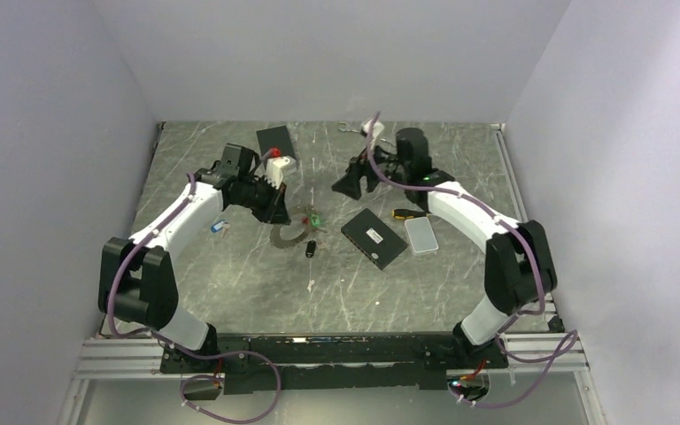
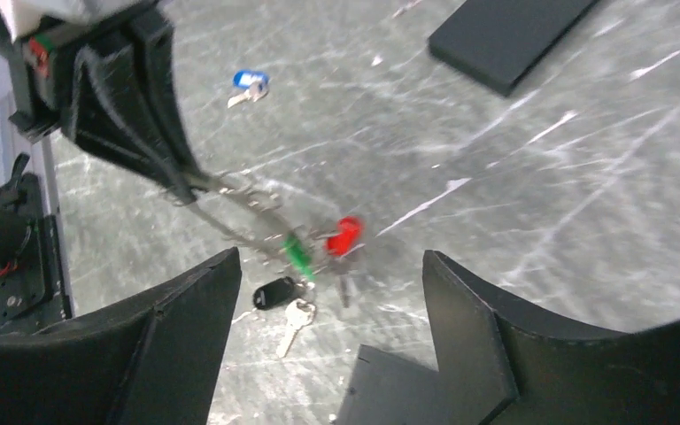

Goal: Remove the keys from the keyring

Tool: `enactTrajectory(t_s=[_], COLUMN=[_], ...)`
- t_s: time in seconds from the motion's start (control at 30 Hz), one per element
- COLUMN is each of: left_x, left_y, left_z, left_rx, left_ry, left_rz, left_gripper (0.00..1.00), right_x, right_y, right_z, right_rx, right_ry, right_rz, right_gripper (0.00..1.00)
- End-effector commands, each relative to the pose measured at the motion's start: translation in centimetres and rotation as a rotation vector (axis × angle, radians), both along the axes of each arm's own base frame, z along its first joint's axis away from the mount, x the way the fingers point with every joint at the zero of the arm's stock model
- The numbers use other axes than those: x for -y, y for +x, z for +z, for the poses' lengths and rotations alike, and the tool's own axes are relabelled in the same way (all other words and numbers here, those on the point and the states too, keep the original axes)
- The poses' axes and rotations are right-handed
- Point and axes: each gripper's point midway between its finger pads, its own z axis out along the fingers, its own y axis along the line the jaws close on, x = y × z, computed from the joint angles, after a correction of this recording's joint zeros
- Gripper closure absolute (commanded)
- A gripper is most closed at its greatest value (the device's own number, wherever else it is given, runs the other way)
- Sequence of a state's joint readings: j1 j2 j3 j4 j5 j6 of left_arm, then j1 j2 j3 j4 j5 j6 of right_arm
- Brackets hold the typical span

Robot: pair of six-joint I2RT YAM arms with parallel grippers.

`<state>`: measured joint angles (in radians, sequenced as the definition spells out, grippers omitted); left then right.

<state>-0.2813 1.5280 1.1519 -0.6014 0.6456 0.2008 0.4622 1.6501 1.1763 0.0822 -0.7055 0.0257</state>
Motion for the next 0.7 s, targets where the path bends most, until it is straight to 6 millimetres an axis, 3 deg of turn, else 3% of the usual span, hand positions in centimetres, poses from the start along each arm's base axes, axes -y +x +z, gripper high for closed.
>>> enactTrajectory(t_s=[0.0,0.23,0.43,0.53,0.67], left_x=[0.3,1.0,2.1,2.1,2.5], left_y=[-4.7,-11.1,-14.9,-14.9,-12.7], left_z=[3.7,7.1,7.8,6.1,3.9], left_rx=[0.025,-0.040,-0.153,-0.217,-0.238], left_ry=[-0.041,-0.095,-0.175,-0.165,-0.133], left_rz=[-0.224,-0.421,-0.515,-0.531,-0.514], left_gripper=[1.00,1.00,1.00,1.00,1.00], right_x=[2.6,5.0,6.0,6.4,6.6], right_y=[-0.1,0.1,-0.1,0.0,0.3], right_z=[5.2,4.9,4.4,4.1,3.9], right_rx=[0.104,0.123,0.111,0.098,0.078], right_ry=[0.060,0.015,-0.017,-0.027,-0.028], right_rz=[-0.011,-0.049,-0.058,-0.063,-0.064], right_gripper=[0.18,0.09,0.04,0.03,0.00])
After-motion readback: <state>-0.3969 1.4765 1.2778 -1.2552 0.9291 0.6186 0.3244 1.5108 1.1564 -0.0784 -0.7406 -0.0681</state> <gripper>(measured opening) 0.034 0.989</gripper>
